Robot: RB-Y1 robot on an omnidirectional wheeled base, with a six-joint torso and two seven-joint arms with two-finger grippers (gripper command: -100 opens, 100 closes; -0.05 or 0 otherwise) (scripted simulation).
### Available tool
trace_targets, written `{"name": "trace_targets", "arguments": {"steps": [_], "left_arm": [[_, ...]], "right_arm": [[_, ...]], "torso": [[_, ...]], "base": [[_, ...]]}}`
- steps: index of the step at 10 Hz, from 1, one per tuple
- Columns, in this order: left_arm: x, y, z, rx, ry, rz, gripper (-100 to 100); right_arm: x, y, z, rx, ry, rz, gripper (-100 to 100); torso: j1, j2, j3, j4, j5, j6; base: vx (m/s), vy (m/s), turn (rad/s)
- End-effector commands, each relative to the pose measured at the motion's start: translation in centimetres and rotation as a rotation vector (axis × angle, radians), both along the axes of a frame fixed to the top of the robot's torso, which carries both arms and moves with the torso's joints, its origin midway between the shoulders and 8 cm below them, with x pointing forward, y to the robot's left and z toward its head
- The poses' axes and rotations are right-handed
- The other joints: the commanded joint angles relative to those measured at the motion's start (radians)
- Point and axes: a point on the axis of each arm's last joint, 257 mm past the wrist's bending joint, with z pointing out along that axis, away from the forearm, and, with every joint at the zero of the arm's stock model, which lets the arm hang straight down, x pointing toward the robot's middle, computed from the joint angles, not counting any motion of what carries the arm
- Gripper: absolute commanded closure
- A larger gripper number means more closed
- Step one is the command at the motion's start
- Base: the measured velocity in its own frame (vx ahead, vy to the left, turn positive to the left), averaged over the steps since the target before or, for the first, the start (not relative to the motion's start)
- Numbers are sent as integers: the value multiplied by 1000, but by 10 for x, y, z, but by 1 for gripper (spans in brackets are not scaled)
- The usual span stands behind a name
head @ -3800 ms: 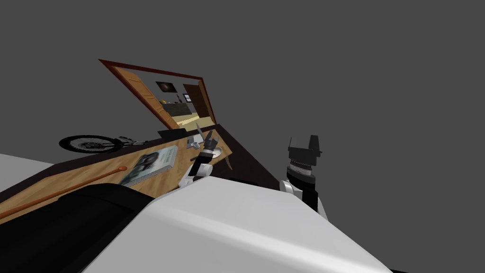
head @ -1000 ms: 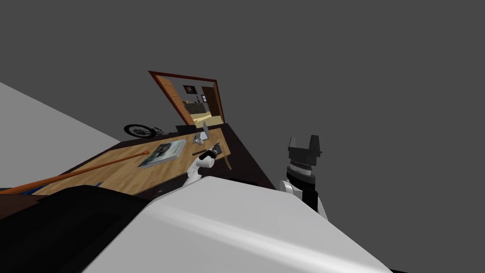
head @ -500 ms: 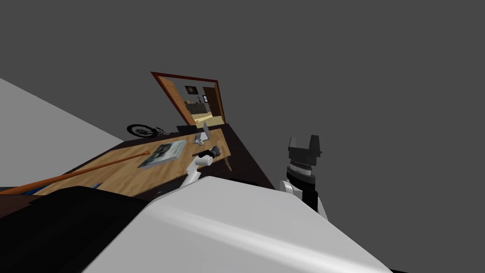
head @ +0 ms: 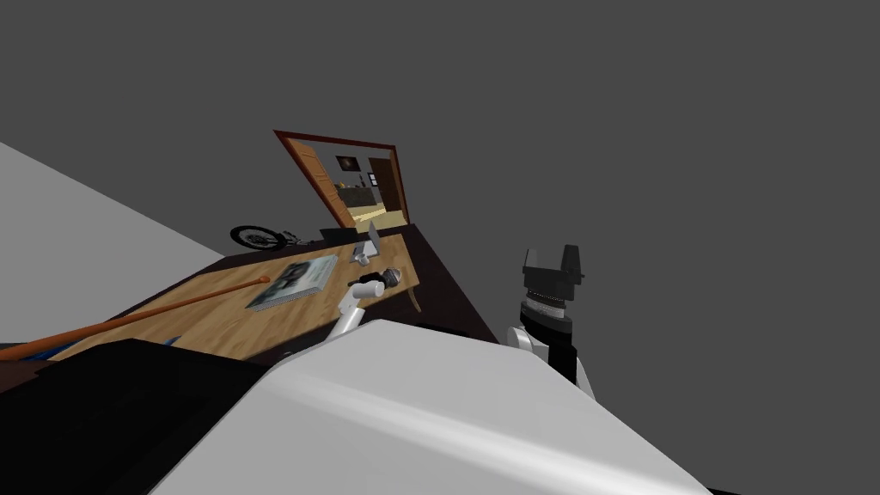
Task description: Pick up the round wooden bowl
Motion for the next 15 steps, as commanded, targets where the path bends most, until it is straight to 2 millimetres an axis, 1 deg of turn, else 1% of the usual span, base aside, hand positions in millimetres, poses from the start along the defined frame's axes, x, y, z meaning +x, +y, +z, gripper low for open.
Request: {"name": "trace_targets", "arguments": {"steps": [1, 4, 8, 9, 11, 12, 13, 15], "left_arm": [[-8, 4, -5, -21, 26, 17, -100], [-26, 13, -29, -102, 114, 84, -100], [-56, 17, -60, -186, 223, 149, -100], [-72, 15, -75, -213, 274, 169, -100], [-71, 14, -72, -209, 266, 166, -100], [-72, 14, -73, -210, 269, 167, 0], [-71, 12, -81, -210, 268, 167, -100], [-70, 9, -89, -210, 267, 166, -100]], "right_arm": [[0, 0, 0, 0, 0, 0, 0], [0, 0, 0, 0, 0, 0, 0], [0, 0, 0, 0, 0, 0, 0], [0, 0, 0, 0, 0, 0, 0], [0, 0, 0, 0, 0, 0, 0], [0, 0, 0, 0, 0, 0, 0], [0, 0, 0, 0, 0, 0, 0], [0, 0, 0, 0, 0, 0, 0]], "torso": [[0, 0, 0, 0, 0, 0], [-1, 1, 1, 0, 0, 0], [0, 1, 1, 0, 0, 0], [-1, 1, 1, 0, 0, 0], [-2, 2, 1, 0, 0, 0], [-2, 3, 2, 1, -1, 0], [-3, 4, 2, 1, -1, 0], [-2, 2, 1, 1, 0, 0]], "base": [[44, 23, -1], [43, 21, 4], [45, 29, 4], [43, 18, 4], [17, 6, 2], [0, 0, 0], [19, 10, 6], [32, 20, 3]]}}
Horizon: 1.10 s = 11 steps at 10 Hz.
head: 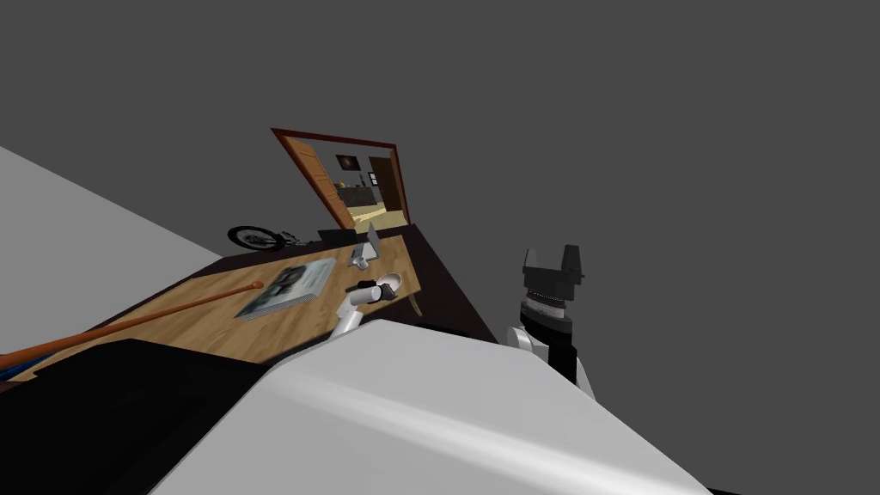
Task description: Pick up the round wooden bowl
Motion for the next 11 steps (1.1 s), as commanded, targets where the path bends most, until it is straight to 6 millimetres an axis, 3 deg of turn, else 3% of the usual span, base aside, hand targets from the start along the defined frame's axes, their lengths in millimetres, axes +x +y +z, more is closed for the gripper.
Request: {"name": "trace_targets", "arguments": {"steps": [1, 2, 3, 7, 8, 9, 11], "left_arm": [[1, -2, -7, 2, -2, -1, -100], [0, -1, -4, 0, 0, -1, -100], [1, -1, -5, 1, -2, -1, 100], [0, -1, -5, 0, -1, 0, 100], [0, -1, -5, 0, -1, 0, 0], [0, 1, 3, 1, -1, 0, 100], [-1, 3, 9, 1, 0, 0, 100]], "right_arm": [[0, 0, 0, 0, 0, 0, 0], [0, 0, 0, 0, 0, 0, 0], [0, 0, 0, 0, 0, 0, 0], [0, 0, 0, 0, 0, 0, 0], [0, 0, 0, 0, 0, 0, 0], [0, 0, 0, 0, 0, 0, 0], [0, 0, 0, 0, 0, 0, 0]], "torso": [[0, 0, 0, 0, 0, 0], [0, 0, 0, 0, 0, 0], [-1, 1, 0, 0, 0, 0], [-1, 2, 1, 0, 0, 0], [-1, 2, 1, 1, -1, 0], [-1, 2, 1, 1, -1, 0], [-3, 5, 3, 1, -1, 0]], "base": [[36, 18, 3], [15, 8, -1], [0, 0, 0], [0, 0, 0], [0, 0, 0], [-26, -16, -8], [-32, -20, -3]]}}
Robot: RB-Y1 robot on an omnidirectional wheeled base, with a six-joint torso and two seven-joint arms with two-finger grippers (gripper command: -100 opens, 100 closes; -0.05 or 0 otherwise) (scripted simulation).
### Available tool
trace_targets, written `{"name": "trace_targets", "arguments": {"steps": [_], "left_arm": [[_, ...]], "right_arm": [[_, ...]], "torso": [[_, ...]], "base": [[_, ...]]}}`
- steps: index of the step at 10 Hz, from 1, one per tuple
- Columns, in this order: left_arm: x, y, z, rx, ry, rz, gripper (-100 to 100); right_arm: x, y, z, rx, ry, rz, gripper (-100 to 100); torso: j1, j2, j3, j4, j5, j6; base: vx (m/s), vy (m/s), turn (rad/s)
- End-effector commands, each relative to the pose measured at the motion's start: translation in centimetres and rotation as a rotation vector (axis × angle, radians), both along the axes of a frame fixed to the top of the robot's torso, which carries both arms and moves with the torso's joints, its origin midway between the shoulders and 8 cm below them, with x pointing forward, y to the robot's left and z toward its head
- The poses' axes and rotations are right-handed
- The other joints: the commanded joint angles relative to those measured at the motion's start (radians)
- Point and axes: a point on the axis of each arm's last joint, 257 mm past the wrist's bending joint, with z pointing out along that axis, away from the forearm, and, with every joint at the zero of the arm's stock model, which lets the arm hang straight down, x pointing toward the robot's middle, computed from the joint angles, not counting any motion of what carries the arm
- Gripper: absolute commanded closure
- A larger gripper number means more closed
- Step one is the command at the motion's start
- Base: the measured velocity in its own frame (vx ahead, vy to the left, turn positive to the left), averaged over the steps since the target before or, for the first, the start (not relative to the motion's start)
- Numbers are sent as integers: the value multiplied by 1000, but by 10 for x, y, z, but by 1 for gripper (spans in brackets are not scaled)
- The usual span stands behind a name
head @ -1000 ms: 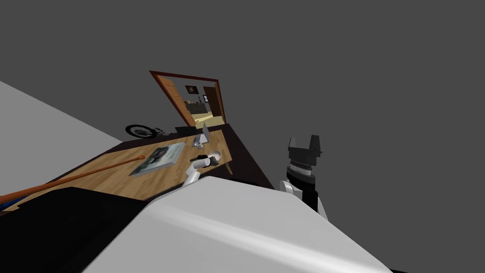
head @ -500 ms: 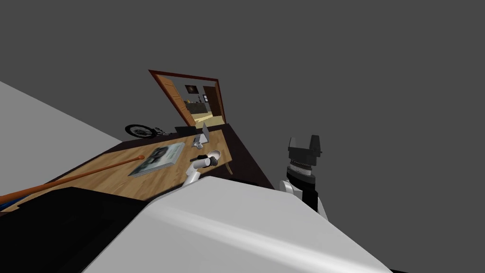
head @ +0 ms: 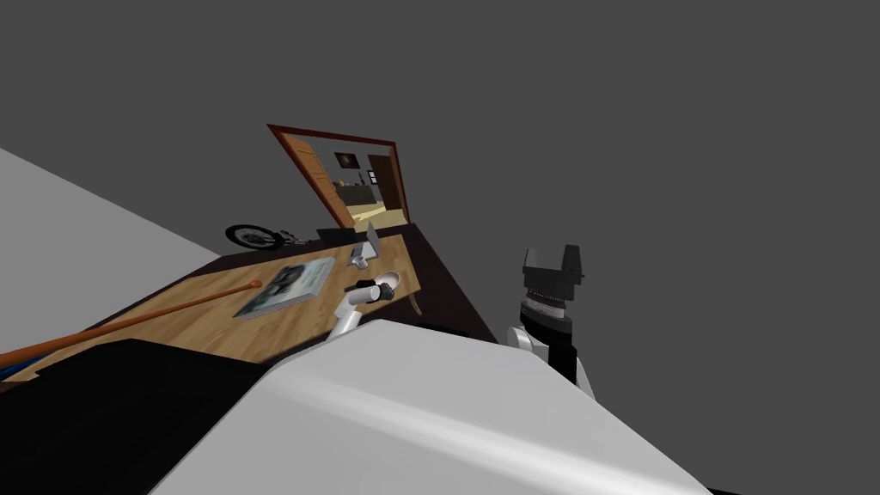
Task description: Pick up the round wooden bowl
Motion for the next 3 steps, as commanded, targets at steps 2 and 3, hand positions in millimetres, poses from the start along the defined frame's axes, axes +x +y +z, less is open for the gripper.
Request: {"name": "trace_targets", "arguments": {"steps": [2, 3], "left_arm": [[-1, 1, 4, 0, 0, 0, 100], [-1, 1, 5, -1, 2, 0, 0]], "right_arm": [[0, 0, 0, 0, 0, 0, 0], [0, 0, 0, 0, 0, 0, 0]], "torso": [[0, 0, 0, 0, 0, 0], [1, -1, 0, 0, 0, 0]], "base": [[-23, -8, -1], [0, 0, 0]]}}
